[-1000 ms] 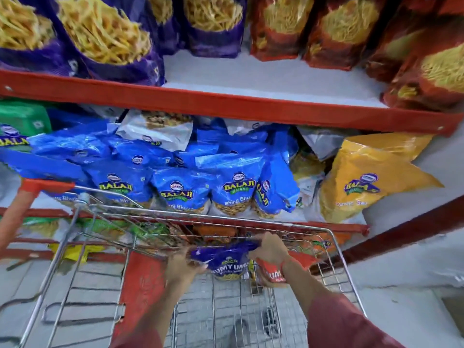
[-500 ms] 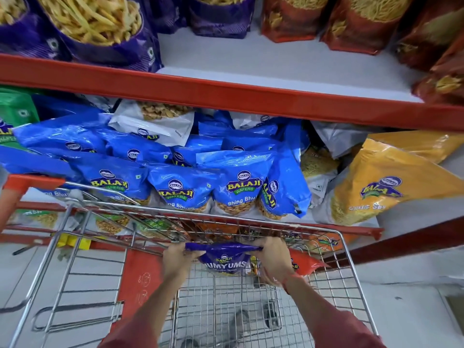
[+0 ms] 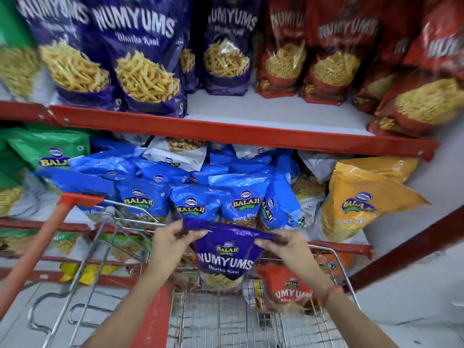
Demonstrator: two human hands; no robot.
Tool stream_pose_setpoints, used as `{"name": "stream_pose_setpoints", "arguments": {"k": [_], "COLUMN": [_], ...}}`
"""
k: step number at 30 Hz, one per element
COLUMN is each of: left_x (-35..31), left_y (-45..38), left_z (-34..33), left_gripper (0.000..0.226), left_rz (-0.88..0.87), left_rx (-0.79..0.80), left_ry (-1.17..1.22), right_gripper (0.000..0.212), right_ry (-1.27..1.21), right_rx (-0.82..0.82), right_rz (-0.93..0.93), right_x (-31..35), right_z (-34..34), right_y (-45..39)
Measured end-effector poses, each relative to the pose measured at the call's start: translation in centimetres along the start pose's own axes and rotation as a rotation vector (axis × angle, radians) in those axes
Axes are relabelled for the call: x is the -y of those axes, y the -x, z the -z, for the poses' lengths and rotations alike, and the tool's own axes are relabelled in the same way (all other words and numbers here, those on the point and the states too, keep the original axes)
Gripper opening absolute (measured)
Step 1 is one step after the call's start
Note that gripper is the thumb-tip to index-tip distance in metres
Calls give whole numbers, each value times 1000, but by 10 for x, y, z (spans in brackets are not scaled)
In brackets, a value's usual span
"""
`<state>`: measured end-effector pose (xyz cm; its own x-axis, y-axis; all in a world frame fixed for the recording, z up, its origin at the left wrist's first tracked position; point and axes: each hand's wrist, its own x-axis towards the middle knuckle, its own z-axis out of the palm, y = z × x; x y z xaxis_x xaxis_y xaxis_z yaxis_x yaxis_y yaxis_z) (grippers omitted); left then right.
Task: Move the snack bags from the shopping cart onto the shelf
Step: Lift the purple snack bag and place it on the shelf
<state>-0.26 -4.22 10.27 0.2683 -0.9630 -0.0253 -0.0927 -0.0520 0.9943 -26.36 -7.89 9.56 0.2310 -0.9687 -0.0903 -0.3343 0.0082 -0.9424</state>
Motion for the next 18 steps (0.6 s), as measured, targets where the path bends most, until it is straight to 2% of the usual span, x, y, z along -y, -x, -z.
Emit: {"name": "stream_pose_setpoints", "arguments": {"k": [4,9,14,18], "left_x": [-54,-124,-198,-253], "left_y": [-3,-18,-45,-73], "left_z": [-1,-6,-16,-25], "left_gripper": [17,17,12,9], "left_rz": [-115,-282,-414,-499], "left_rx": [-41,-71,-86,-90], "left_ry": [106,239,365,449], "right_gripper": [29,6,23,17], "right_ry": [-183,-320,-441,-427], "right_rx": [-79,-182,-231,-296], "right_rz": [123,333,508,636], "right_x": [53,114,190,245], "right_z": [13,33,58,83], "right_y": [3,-2,-15,-32]}}
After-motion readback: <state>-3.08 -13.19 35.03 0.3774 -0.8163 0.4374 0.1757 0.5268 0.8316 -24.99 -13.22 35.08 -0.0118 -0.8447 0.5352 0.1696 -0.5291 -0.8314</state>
